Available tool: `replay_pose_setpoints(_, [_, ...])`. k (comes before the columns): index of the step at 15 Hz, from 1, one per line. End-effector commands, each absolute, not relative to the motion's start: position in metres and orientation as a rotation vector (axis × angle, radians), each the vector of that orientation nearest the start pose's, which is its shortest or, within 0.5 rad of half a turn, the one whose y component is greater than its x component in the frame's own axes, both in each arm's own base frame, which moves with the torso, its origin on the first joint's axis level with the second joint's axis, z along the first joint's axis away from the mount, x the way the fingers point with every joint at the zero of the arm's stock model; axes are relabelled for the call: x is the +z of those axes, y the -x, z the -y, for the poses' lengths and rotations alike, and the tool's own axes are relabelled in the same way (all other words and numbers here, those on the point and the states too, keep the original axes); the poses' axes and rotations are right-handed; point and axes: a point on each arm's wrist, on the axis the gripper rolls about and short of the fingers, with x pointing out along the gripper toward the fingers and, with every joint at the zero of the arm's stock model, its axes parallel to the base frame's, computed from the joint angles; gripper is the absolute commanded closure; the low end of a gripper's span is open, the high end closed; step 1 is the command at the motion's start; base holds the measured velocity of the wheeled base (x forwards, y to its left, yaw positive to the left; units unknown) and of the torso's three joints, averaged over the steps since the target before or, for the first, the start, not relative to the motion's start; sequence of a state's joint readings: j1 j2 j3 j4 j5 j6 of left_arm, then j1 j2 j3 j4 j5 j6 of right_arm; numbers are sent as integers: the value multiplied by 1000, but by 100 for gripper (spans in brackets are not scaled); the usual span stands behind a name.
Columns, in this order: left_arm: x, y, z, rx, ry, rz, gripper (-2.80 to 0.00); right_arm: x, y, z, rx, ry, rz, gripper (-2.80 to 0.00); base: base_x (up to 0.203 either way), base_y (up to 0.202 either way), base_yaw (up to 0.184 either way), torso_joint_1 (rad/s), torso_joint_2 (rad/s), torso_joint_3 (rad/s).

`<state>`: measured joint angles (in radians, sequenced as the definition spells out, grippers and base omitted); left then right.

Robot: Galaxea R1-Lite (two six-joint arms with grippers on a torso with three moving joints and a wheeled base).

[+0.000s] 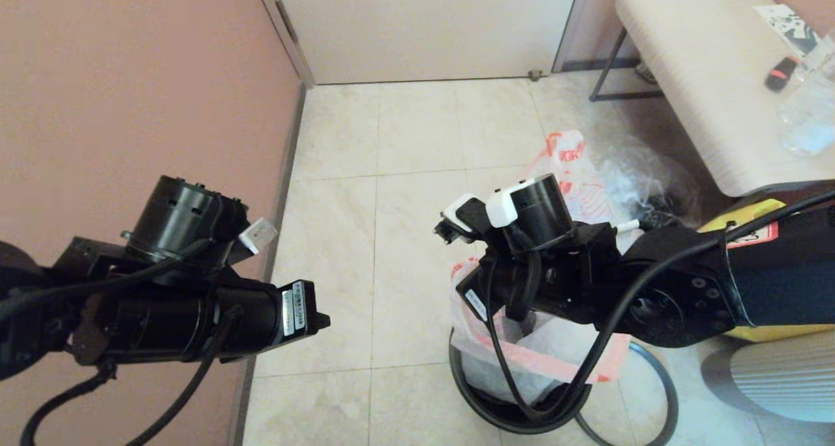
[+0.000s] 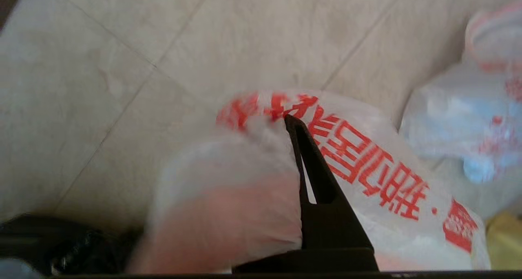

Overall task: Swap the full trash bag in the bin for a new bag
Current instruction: Put the new garbage bag on the trash can

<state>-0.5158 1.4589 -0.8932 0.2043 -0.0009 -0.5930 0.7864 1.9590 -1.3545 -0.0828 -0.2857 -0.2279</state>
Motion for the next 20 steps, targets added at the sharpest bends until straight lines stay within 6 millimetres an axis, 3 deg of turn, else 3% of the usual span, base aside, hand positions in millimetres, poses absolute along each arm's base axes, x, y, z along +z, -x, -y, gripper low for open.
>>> replay_pose_setpoints(1, [195, -200, 112, -242, 357, -875, 0, 189, -284, -287, 559, 491, -377, 0, 0, 0, 0, 0, 0, 0])
replay_pose_setpoints(4, [192, -201, 113, -240, 354, -885, 0, 177, -289, -301, 567, 518, -388, 0, 0, 0, 0, 0, 0, 0])
replay_pose_setpoints(9, [193, -200, 113, -259, 362, -892, 0, 165, -293, -302, 526, 570, -409, 0, 0, 0, 0, 0, 0, 0])
replay_pose_setpoints(10, [193, -199, 113, -272, 367, -896, 0, 164, -293, -300, 515, 578, -414, -280, 0, 0, 0, 0, 0, 0])
replay_pose_setpoints(15, [191, -202, 115, -301, 376, -921, 0, 185, -278, -283, 492, 557, -392, -280, 0, 0, 0, 0, 0, 0])
replay_pose_setpoints(20, [204, -204, 119, -328, 386, -887, 0, 218, -243, -241, 441, 443, -391, -280, 0, 0, 0, 0, 0, 0])
